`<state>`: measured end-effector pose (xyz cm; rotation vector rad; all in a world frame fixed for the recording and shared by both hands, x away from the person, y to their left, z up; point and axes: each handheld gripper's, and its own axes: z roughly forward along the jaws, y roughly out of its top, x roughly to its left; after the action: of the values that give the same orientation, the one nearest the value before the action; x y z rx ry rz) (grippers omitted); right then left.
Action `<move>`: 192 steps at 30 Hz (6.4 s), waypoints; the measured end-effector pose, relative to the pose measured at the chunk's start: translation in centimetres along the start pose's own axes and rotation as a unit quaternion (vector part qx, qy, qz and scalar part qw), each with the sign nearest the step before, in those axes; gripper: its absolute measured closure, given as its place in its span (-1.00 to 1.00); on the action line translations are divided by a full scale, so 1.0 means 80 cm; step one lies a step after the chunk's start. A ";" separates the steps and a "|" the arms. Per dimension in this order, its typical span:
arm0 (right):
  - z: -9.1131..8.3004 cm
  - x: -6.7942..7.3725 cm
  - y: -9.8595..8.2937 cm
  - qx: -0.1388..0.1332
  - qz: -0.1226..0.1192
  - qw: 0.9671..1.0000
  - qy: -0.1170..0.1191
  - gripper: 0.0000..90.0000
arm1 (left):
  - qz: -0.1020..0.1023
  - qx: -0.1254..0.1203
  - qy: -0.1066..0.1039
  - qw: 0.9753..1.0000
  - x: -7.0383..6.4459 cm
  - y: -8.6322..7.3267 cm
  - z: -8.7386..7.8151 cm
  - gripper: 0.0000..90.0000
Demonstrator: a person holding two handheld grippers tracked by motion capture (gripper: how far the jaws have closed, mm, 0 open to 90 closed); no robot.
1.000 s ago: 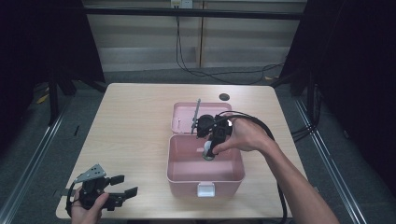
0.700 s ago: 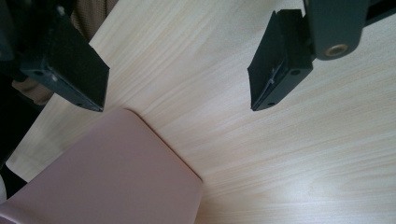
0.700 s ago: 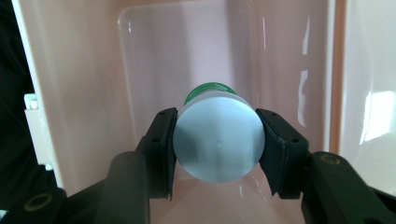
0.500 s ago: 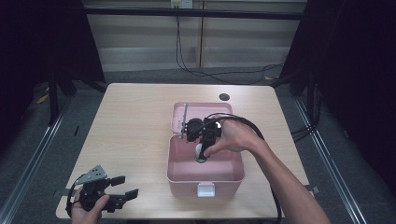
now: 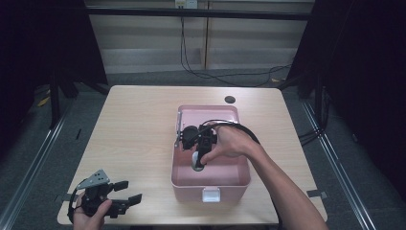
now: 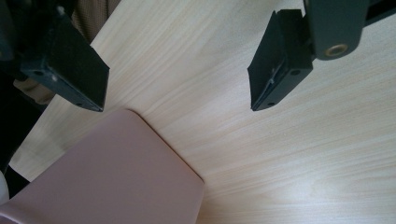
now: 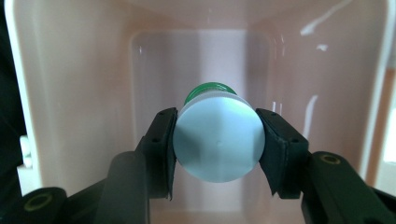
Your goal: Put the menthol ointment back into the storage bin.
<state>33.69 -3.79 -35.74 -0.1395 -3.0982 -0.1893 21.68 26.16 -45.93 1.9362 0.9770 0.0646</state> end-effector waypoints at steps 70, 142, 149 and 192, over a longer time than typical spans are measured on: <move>0.100 -0.008 0.036 -0.039 0.002 0.999 0.032 0.13 | -0.002 -0.005 0.001 1.000 0.001 0.000 -0.002 -0.55; 0.014 0.006 -0.072 -0.149 0.103 0.983 -0.007 -0.35 | -0.004 -0.002 0.005 1.000 0.001 -0.001 -0.001 -0.55; 0.007 0.015 -0.100 -0.177 0.123 0.976 -0.015 -0.36 | -0.003 -0.001 0.004 1.000 0.001 -0.001 -0.001 -0.55; 0.008 0.109 -0.309 -0.397 0.334 0.838 -0.173 -0.26 | -0.006 0.002 0.016 1.000 0.003 0.000 0.000 -0.52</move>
<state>22.73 -27.37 -39.01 -1.3551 -2.7933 -1.5136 21.83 26.34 -46.02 1.9370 1.0112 0.0871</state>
